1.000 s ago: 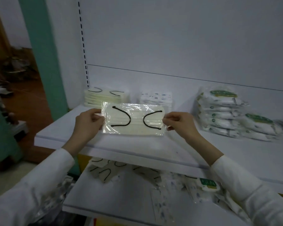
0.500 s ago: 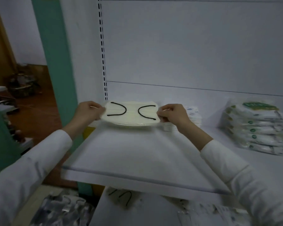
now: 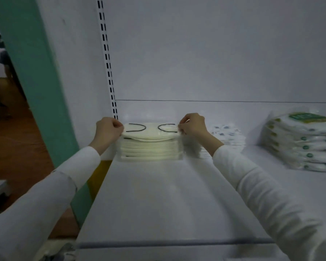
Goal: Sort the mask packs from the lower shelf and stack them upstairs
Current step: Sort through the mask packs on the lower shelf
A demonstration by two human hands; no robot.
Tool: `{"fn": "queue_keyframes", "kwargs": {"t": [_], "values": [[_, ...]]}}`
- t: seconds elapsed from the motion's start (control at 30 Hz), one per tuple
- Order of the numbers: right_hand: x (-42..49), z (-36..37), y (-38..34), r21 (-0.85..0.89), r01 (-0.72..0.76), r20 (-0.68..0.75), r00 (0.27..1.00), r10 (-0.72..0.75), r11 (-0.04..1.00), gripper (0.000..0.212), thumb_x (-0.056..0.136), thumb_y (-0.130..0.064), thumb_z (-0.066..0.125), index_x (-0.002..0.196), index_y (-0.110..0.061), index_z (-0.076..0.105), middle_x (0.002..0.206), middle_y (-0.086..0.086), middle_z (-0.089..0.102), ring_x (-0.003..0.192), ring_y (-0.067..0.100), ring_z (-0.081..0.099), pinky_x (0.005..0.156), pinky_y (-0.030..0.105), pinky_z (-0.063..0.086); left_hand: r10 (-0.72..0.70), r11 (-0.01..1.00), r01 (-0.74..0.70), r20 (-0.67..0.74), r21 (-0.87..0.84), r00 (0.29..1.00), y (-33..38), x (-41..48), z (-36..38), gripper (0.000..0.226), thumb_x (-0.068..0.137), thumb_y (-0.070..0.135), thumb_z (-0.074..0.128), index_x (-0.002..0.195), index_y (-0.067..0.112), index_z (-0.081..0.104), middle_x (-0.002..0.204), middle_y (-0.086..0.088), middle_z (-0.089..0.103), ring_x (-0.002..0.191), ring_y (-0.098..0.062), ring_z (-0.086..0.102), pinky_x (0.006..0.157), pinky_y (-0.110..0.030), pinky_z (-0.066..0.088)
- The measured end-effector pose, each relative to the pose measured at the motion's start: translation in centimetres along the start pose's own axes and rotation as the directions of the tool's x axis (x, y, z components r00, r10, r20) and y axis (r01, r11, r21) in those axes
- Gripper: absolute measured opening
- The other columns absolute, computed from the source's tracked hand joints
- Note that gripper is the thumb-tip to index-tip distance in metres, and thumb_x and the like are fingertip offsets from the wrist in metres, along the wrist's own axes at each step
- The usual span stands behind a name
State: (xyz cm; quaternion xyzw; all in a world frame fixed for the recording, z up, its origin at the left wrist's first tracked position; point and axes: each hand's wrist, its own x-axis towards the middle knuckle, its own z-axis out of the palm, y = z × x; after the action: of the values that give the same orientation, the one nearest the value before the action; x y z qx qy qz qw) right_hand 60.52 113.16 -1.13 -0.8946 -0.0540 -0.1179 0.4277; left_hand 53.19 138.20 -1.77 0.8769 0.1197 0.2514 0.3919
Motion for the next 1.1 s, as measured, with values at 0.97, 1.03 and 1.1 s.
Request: {"fn": "queue_keyframes", "kwargs": {"t": [0.97, 1.03, 1.1], "values": [[-9.4, -5.5, -0.1, -0.543, 0.533, 0.202, 0.833, -0.515, 0.649, 0.045, 0.092, -0.029, 0.05, 0.134, -0.015, 0.044, 0.133, 0.008, 0.052, 0.118, 0.029, 0.048, 0.09, 0.038, 0.042, 0.397, 0.838, -0.442, 0.198, 0.32, 0.896, 4.0, -9.8, -2.7, 0.024, 0.091, 0.02, 0.054, 0.109, 0.006, 0.061, 0.109, -0.012, 0.063, 0.095, -0.025, 0.056, 0.084, -0.039, 0.049], [-12.0, -7.1, 0.7, -0.516, 0.565, 0.205, 0.811, -0.548, 0.644, 0.045, 0.091, -0.03, 0.051, 0.133, -0.015, 0.045, 0.128, 0.008, 0.055, 0.115, 0.028, 0.05, 0.088, 0.038, 0.043, 0.393, 0.865, -0.424, 0.163, 0.27, 0.905, 5.0, -12.7, -2.5, 0.021, 0.088, 0.017, 0.056, 0.105, 0.006, 0.063, 0.105, -0.011, 0.065, 0.095, -0.026, 0.06, 0.085, -0.036, 0.05], [-15.1, -8.7, 2.2, -0.488, 0.603, 0.2, 0.781, -0.591, 0.631, 0.044, 0.091, -0.03, 0.052, 0.131, -0.015, 0.048, 0.122, 0.008, 0.059, 0.111, 0.028, 0.053, 0.086, 0.038, 0.046, 0.389, 0.892, -0.406, 0.118, 0.197, 0.913, 5.5, -16.4, -1.7, 0.018, 0.087, 0.013, 0.057, 0.101, 0.006, 0.065, 0.099, -0.008, 0.067, 0.091, -0.023, 0.061, 0.081, -0.029, 0.047]]}}
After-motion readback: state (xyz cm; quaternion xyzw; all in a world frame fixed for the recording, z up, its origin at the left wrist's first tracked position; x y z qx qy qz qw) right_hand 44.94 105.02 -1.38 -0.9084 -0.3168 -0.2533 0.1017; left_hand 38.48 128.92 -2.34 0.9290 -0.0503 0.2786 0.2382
